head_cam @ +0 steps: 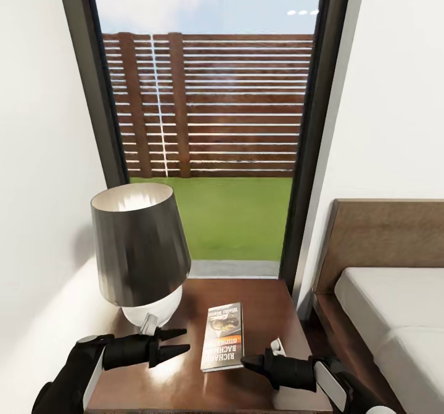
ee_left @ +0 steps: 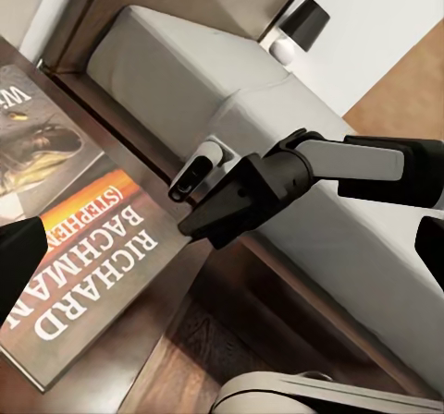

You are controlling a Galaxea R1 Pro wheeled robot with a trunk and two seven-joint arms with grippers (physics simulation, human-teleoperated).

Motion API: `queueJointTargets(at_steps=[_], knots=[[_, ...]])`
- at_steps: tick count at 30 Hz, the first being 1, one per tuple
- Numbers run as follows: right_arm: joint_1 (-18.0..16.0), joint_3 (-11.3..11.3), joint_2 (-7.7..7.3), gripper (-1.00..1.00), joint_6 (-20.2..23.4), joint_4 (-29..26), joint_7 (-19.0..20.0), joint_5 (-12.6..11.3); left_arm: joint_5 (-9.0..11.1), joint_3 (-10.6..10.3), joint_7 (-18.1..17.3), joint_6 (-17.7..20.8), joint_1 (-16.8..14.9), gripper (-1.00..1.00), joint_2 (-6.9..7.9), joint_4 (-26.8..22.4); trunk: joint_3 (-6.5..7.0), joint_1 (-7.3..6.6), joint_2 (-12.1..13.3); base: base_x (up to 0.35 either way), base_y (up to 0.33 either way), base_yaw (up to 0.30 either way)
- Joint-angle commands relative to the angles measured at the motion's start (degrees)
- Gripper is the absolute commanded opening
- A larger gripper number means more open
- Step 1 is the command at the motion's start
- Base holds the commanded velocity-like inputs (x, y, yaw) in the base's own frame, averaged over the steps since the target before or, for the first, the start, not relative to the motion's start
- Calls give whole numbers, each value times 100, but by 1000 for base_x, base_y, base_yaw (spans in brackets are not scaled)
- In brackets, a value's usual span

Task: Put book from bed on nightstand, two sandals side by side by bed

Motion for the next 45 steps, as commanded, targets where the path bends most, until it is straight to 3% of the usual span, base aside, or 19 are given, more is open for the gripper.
queueJointTargets(at_steps=[1, 15, 21, 29, 35, 45], knots=[[-4, 25, -6, -100, 31, -2, -4, -49, -49, 16, -42, 58, -4, 100, -6, -6, -6, -1, -3, 0, 0, 0], [-4, 25, -6, -100, 32, -2, -3, -49, -49, 18, -42, 57, -4, 100, -6, -5, -6, -1, -3, 0, 0, 0], [-4, 25, -4, -100, 33, -3, -3, -49, -49, 17, -42, 60, -4, 100, -5, -6, -114, 131, -243, 0, 0, 0], [-4, 25, -5, -100, 32, -2, -5, -49, -49, 19, -42, 60, -4, 100, -6, -6, -114, 131, -243, 0, 0, 0], [-4, 25, -6, -100, 31, -2, -8, -49, -47, 18, -42, 62, -4, 100, -5, -5, -221, 262, -484, 0, 0, 0], [-4, 33, -11, -100, 30, -10, 8, -57, -45, 24, -42, 59, -4, 100, -4, -5, -221, 262, -484, 0, 0, 0]])
